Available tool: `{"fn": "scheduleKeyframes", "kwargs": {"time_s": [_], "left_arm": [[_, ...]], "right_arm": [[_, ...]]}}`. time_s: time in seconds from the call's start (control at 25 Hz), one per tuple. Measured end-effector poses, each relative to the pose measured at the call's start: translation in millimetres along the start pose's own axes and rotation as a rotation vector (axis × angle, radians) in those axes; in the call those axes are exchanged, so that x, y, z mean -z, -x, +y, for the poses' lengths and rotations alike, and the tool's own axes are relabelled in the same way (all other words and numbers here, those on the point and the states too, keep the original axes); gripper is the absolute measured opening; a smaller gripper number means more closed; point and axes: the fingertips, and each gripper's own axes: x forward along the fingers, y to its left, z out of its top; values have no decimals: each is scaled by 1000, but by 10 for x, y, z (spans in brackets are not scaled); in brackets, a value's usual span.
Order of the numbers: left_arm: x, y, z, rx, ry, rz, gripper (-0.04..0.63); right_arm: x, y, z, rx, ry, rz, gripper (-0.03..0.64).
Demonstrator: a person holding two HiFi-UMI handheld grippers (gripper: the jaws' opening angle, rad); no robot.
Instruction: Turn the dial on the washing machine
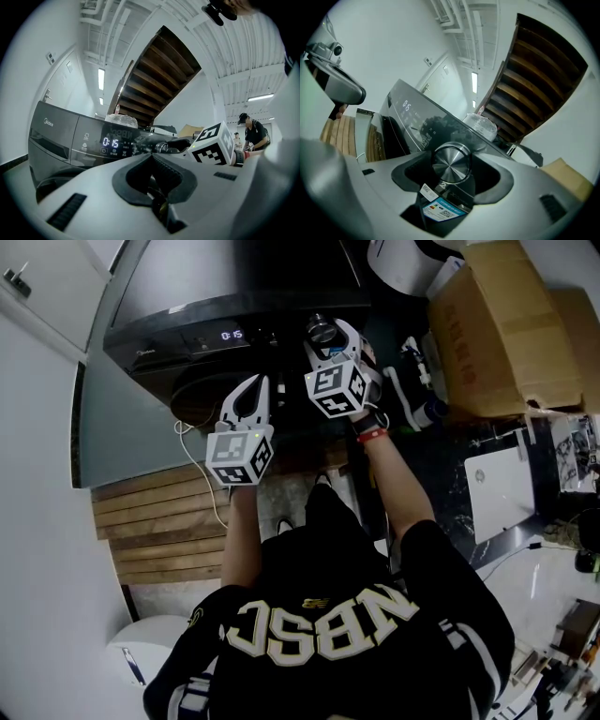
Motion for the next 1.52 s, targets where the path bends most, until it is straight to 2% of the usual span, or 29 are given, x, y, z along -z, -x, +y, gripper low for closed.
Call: {"fn": "scheduleKeyframes", "kwargs": {"time_s": [0.32, 0.6, 0.88, 1.2, 1.52], "left_arm": [[-26, 39, 19, -5, -4, -5, 9], [-62, 69, 21, -5, -27, -19, 9], [-89, 93, 16, -1, -45, -28, 9], [-90, 175, 96, -13, -45, -28, 9], [-94, 185, 73, -1, -53, -24, 9]], "right_arm": [[3, -4, -6, 5, -25, 9, 279], [7, -5, -16, 8, -105, 13, 278], [12, -16, -36, 3, -239, 6, 279], [70, -28, -100, -6, -490, -20, 278], [53, -32, -82, 6, -441, -4, 279]]}}
